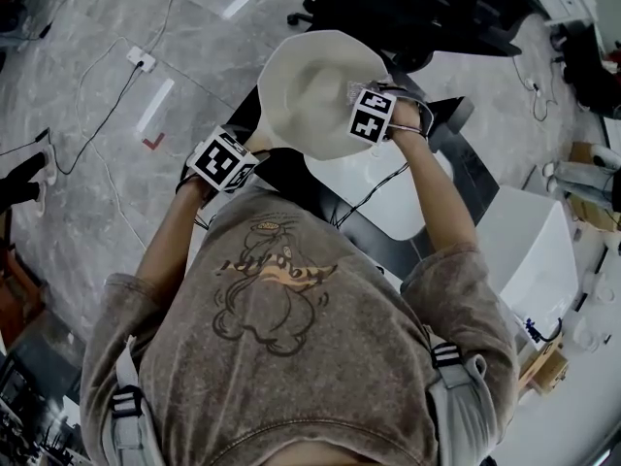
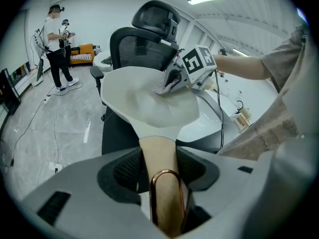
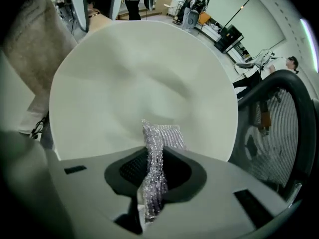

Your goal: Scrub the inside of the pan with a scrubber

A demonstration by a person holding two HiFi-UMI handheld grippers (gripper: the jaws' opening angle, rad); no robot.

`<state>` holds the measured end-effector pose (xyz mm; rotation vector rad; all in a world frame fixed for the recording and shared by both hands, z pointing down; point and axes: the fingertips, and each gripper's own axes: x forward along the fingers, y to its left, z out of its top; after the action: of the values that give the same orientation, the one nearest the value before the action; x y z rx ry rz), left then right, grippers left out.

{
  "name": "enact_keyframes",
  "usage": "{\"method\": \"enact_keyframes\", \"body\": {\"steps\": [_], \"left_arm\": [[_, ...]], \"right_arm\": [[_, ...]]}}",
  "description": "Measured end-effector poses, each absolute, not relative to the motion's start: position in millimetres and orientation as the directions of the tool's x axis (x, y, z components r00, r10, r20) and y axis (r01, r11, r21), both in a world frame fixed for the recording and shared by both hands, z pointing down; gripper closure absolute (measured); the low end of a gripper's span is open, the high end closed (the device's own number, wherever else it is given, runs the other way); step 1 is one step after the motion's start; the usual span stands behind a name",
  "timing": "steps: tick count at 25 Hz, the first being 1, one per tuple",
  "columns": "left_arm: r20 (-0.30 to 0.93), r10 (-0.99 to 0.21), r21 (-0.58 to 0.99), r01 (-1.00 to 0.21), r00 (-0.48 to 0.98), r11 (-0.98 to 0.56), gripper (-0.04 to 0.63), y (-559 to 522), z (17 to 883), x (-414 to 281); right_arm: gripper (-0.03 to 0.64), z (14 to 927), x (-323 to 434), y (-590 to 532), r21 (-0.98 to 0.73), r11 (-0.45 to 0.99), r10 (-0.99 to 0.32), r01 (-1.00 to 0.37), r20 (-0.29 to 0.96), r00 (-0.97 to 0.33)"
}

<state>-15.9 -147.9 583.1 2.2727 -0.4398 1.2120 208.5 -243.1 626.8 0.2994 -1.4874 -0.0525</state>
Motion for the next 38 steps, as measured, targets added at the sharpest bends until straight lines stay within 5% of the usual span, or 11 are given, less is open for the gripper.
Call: {"method": "enact_keyframes", "body": {"steps": [15, 38], "left_arm": [[0.847, -0.044, 0.282, -0.517, 0.53, -0.808, 0.368, -148, 583, -17], [0.848, -0.052, 0.28, -0.53, 0.527, -0.801, 0.37, -146, 583, -16]], "right_arm": [[0.528, 623, 189, -174, -0.071, 0.953, 0.088, -0.295, 0.995, 0.046], [0.531, 623, 91, -138, -0.465, 0.834, 0.388, -0.296, 0.877, -0.283]]}}
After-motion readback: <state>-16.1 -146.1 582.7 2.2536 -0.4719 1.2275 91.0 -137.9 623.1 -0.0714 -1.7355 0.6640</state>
